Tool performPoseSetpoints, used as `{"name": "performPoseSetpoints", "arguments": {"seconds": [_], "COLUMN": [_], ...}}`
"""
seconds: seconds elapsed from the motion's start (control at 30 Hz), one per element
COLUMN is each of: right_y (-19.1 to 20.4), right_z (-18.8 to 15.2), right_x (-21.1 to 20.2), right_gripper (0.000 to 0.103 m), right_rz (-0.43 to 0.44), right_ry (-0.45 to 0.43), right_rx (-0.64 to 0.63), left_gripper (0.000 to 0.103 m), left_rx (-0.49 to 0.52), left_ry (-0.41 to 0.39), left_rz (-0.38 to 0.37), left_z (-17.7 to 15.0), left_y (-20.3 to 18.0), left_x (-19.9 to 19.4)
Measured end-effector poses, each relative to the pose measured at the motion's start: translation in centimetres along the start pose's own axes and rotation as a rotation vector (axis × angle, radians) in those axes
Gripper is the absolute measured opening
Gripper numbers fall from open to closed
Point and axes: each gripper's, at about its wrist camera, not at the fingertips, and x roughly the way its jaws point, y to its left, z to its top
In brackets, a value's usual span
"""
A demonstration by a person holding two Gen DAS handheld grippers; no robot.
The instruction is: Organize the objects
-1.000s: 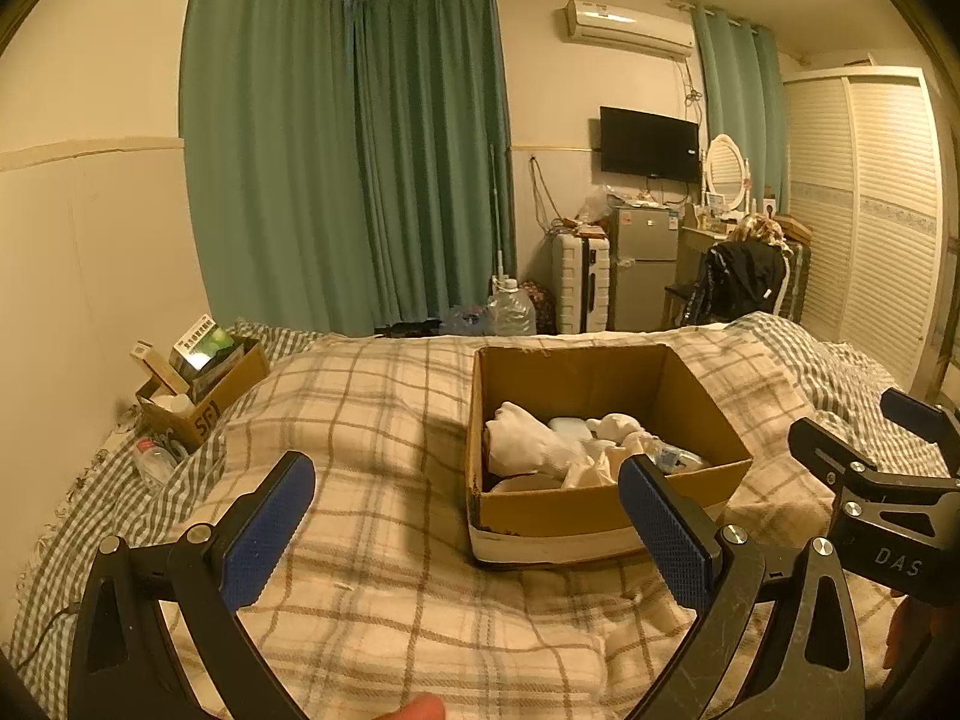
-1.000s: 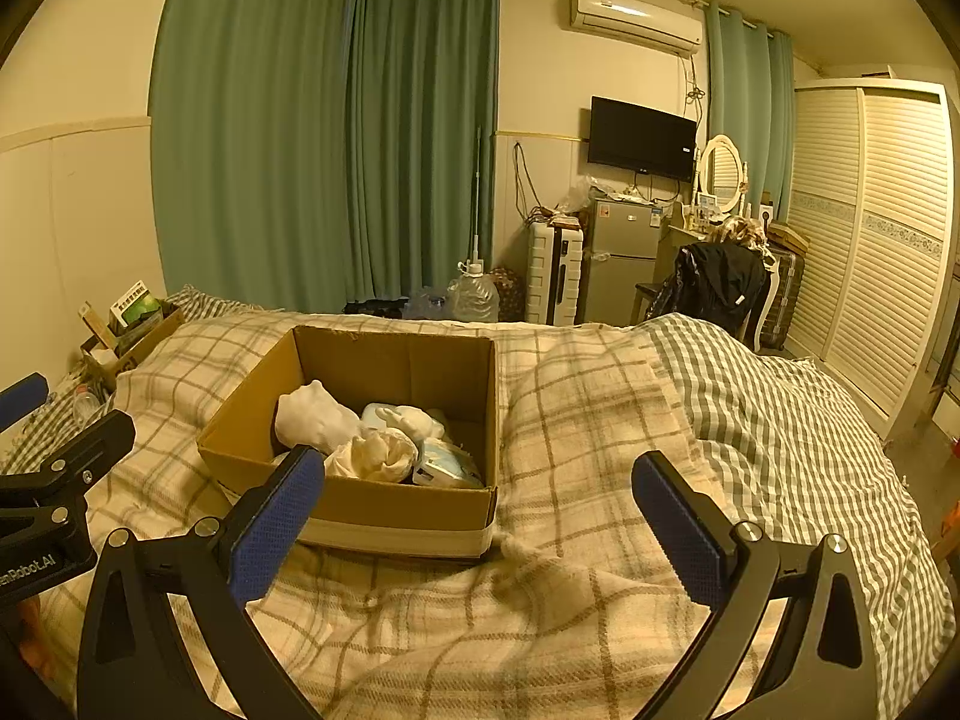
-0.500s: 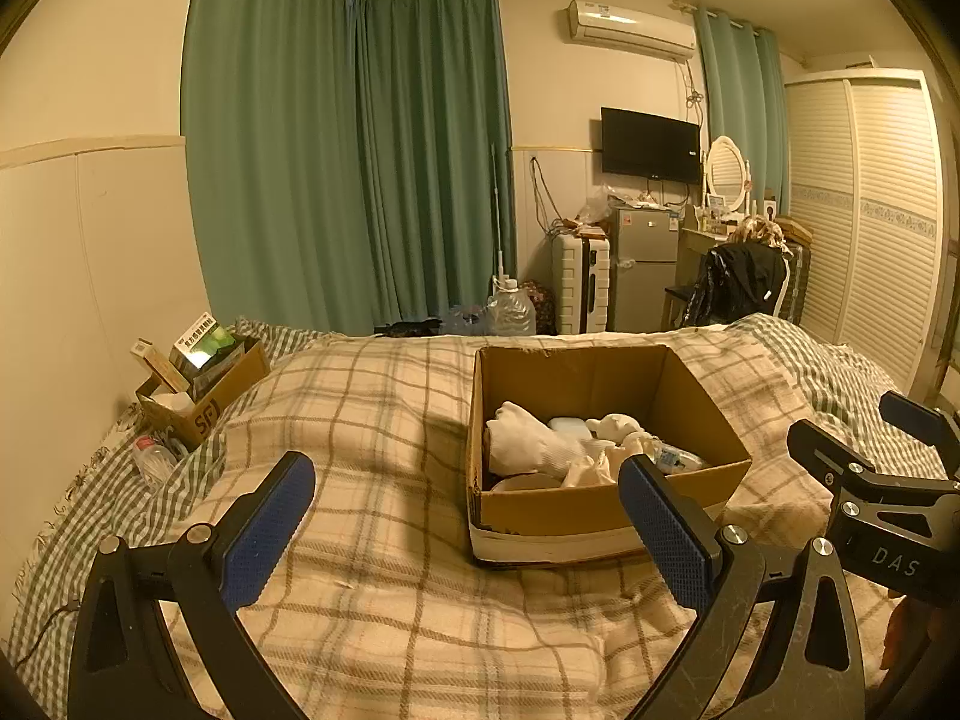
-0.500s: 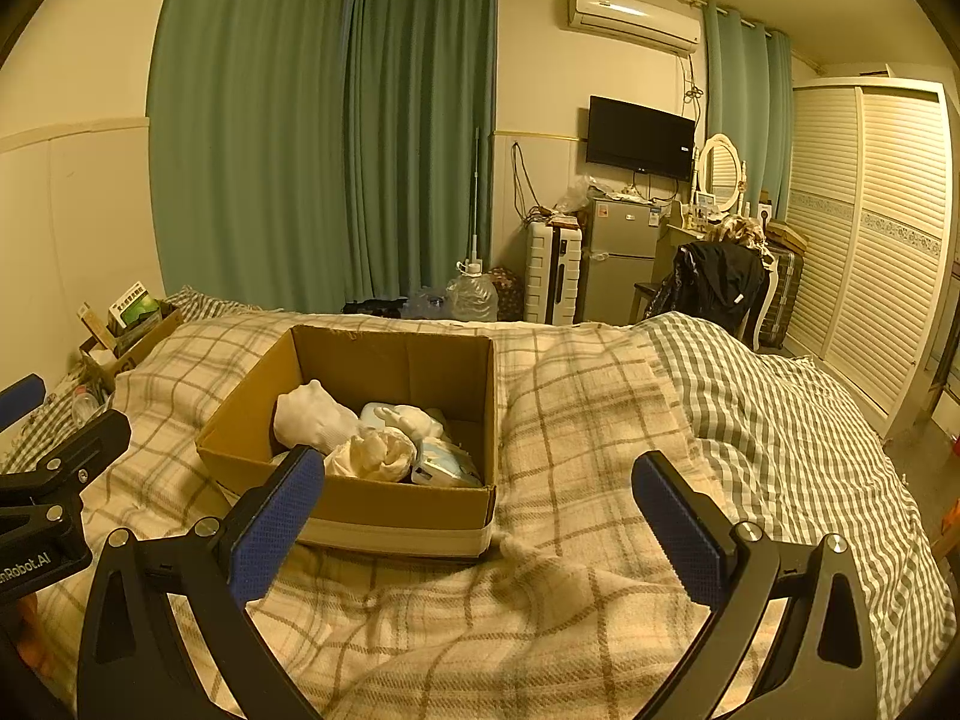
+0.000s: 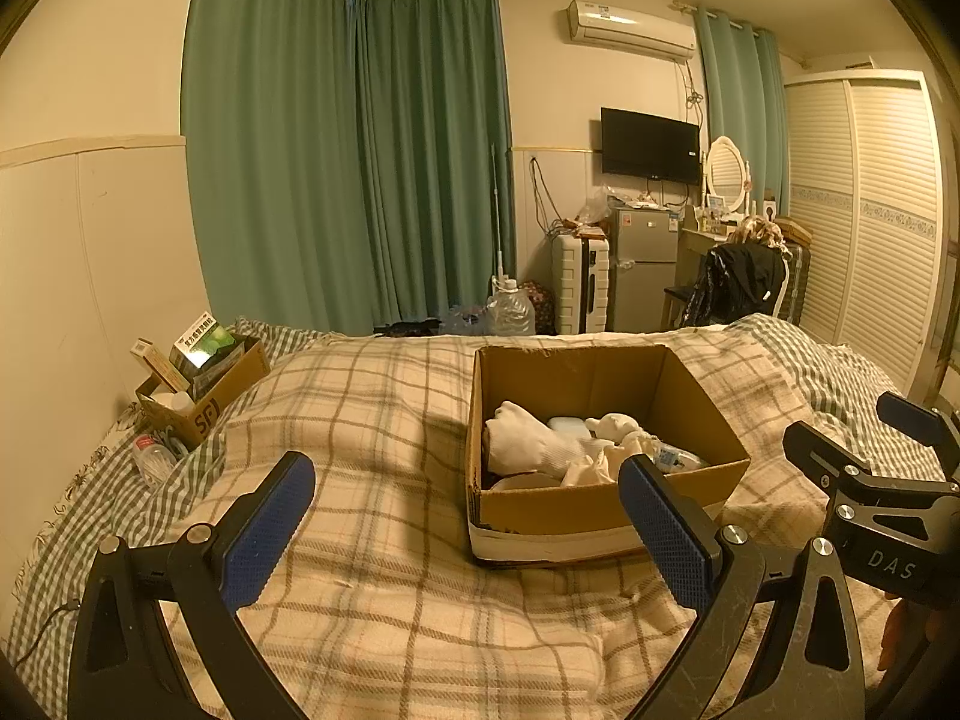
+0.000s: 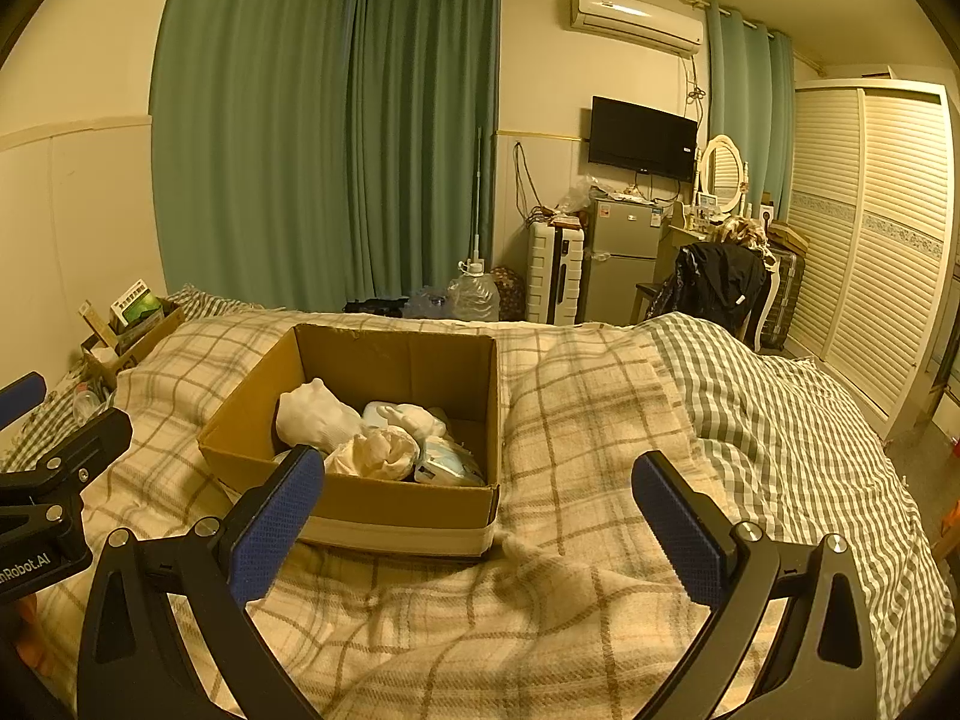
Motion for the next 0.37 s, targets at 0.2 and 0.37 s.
{"name": "performPoseSetpoints", "arguments": {"seconds": [0.2,0.37], "right_y": [0.11,0.15], "right_z": [-0.18,-0.18], "right_x": [0.02,0.01], "right_gripper": [0.103,0.102], "right_rz": [0.002,0.002], "right_ry": [0.005,0.004], "right_rx": [-0.004,-0.003], "left_gripper": [0.103,0.103], "left_rx": [0.001,0.003], "left_ry": [0.0,-0.004], "left_rz": [-0.001,-0.003], "left_z": [0.0,0.0], "left_y": [0.09,0.0], "left_x": [-0.09,-0.15]}}
